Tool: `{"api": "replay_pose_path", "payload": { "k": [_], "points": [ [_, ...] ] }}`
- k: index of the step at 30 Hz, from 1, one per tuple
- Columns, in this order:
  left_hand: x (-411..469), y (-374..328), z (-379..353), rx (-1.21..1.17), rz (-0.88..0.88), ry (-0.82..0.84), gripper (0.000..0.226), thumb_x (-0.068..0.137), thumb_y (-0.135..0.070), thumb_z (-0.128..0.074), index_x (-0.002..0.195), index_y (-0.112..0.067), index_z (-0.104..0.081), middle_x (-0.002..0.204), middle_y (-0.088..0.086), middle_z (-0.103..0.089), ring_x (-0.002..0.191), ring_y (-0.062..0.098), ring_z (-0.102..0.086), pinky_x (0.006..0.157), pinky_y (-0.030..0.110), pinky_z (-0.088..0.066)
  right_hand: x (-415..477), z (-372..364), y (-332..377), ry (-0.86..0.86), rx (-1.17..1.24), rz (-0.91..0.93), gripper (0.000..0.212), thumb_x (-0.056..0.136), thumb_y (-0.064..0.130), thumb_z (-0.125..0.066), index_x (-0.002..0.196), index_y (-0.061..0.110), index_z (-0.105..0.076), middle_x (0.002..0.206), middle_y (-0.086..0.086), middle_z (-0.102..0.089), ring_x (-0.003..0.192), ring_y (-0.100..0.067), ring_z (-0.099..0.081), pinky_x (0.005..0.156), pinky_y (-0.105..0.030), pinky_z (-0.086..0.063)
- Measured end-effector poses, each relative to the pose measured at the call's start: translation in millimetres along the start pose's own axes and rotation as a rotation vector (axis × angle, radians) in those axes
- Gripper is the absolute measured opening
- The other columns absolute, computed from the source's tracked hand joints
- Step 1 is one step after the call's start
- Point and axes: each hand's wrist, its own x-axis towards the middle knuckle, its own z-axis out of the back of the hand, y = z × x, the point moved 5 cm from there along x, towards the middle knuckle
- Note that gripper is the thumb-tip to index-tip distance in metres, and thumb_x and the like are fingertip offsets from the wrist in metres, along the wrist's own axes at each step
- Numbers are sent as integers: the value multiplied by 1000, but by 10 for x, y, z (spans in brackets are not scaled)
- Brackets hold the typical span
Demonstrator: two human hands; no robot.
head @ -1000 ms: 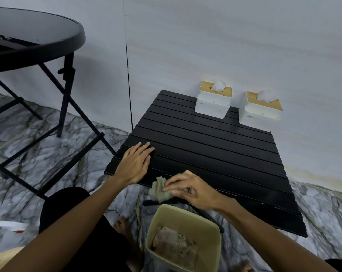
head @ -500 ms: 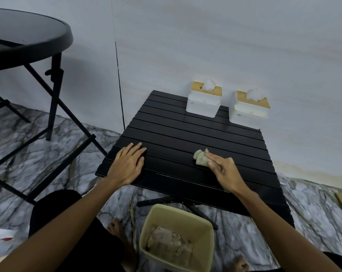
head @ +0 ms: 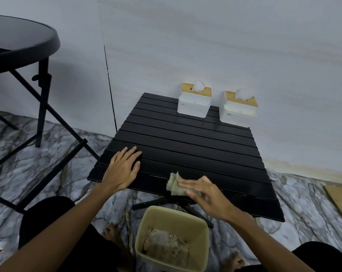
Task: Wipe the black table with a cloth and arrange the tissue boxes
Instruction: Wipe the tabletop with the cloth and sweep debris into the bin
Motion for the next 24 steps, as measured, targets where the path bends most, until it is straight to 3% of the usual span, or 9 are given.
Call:
{"api": "replay_pose_path", "payload": {
  "k": [3,7,10,16,20,22,24],
  "points": [
    [-1,-93,-11,-30,-20,-2,66,93,-54,-15,145,-24,-42,156,-1,-34,147,21,-22,119,41,-13,-117,105,-60,-59,4,-29,35,103,43,-50,136,40,-59,141,30,-54,103,-9,-49,90,-21,-46],
    [4,-300,-75,-51,-58,8,64,94,-54,-15,145,-25,-42,156,-3,-34,147,19,-21,119,40,-11,-261,257,-261,-284,-110,-130,34,103,44,-47,135,38,-61,134,30,-58,101,-5,-47,87,-15,-41],
    [3,-473,-114,-56,-77,-13,62,95,-53,-18,143,-25,-45,154,-3,-37,146,20,-24,119,42,-12,-366,333,-451,-457,-252,-268,34,104,36,-47,133,30,-64,135,21,-60,97,-7,-47,88,-12,-36],
    [48,-863,-233,-53,-134,-11,61,95,-53,-19,142,-25,-47,153,-4,-40,145,20,-26,119,43,-15,-773,639,-797,-727,-476,-610,39,106,35,-38,130,22,-65,137,3,-62,101,-24,-53,86,-29,-35],
    [70,-1081,-360,-67,-175,21,61,95,-53,-19,143,-26,-45,154,-4,-38,146,19,-24,120,43,-13,-1091,851,-904,-830,-549,-766,35,105,28,-41,131,18,-63,138,-3,-60,98,-30,-47,87,-44,-42],
    [83,-1181,-417,-71,-188,33,62,95,-54,-17,143,-26,-44,154,-4,-38,146,19,-23,120,43,-13,-1211,920,-924,-845,-585,-856,36,106,30,-39,134,21,-60,140,-3,-58,102,-35,-47,87,-48,-38],
    [99,-1271,-461,-75,-199,43,62,94,-54,-17,144,-27,-43,154,-5,-37,146,19,-23,120,43,-12,-1249,946,-952,-761,-633,-938,47,105,45,-31,143,27,-51,148,2,-53,119,-36,-46,95,-51,-32]
  ]
}}
